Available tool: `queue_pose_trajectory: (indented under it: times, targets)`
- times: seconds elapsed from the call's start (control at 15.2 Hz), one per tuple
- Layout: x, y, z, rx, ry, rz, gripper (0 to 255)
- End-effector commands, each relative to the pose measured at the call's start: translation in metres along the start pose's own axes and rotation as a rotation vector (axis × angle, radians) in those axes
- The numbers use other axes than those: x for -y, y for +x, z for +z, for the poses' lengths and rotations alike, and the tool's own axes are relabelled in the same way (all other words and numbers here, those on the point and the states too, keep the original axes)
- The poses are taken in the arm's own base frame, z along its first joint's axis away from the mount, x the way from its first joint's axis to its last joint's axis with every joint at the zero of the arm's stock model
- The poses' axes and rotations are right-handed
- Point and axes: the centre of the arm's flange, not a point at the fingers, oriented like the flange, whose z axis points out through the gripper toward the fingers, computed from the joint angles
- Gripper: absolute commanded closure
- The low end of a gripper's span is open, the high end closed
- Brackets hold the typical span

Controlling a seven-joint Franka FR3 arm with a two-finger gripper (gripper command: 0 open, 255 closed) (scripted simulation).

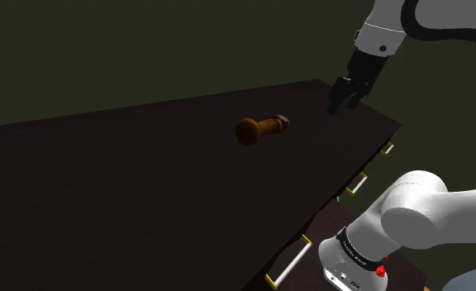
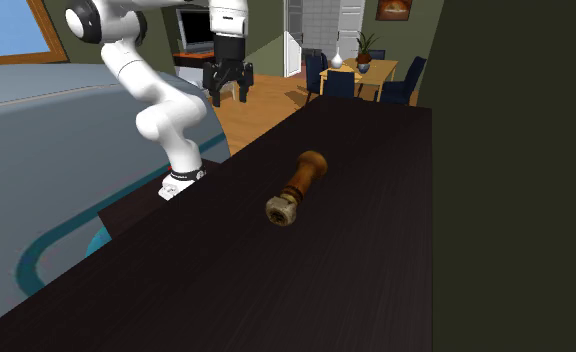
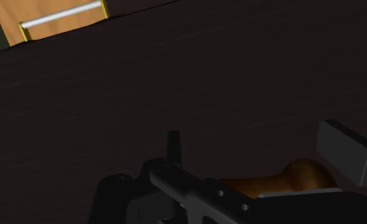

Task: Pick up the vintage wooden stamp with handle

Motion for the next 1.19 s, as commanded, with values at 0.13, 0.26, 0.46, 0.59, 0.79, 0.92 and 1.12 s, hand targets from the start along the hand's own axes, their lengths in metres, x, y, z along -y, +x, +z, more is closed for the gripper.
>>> queue_pose_trajectory:
  times: [0.13, 0.26, 0.46, 0.59, 0.79, 0.92, 1.12]
  targets:
    - [0.016, 0.02, 0.012, 0.02, 0.005, 0.115, 0]
    - [0.029, 0.04, 0.025, 0.04, 0.01, 0.23, 0]
    - [0.044, 0.074, 0.045, 0.07, 0.018, 0.403, 0]
    - [0.051, 0.097, 0.059, 0.09, 0.023, 0.518, 0]
    - [0.057, 0.133, 0.08, 0.12, 0.031, 0.691, 0]
    - [0.057, 0.156, 0.095, 0.14, 0.036, 0.806, 0]
    - [0.053, 0.191, 0.118, 0.17, 0.043, 0.979, 0]
